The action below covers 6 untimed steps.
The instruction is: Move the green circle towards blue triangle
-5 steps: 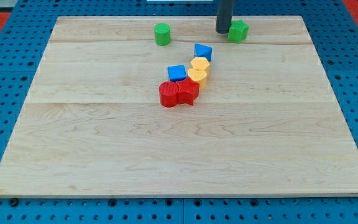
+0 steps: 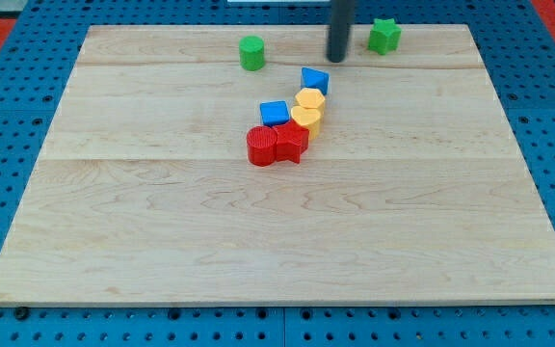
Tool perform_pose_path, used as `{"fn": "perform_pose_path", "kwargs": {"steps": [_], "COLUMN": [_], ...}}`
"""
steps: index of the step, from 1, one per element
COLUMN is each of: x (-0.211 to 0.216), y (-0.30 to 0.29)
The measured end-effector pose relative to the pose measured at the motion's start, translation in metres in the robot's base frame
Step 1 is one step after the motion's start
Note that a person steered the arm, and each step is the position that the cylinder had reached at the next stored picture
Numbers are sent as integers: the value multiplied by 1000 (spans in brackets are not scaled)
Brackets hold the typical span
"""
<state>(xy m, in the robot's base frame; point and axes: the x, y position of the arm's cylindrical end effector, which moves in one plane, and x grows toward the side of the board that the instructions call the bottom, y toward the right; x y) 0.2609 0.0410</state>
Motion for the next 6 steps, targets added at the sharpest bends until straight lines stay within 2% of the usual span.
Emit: {"fn": "perform_pose_path", "kwargs": {"steps": [1, 2, 3, 4, 5, 6], "x": [1, 28, 39, 11, -30, -29], "y": [-71, -72, -132, -197, -168, -119]}}
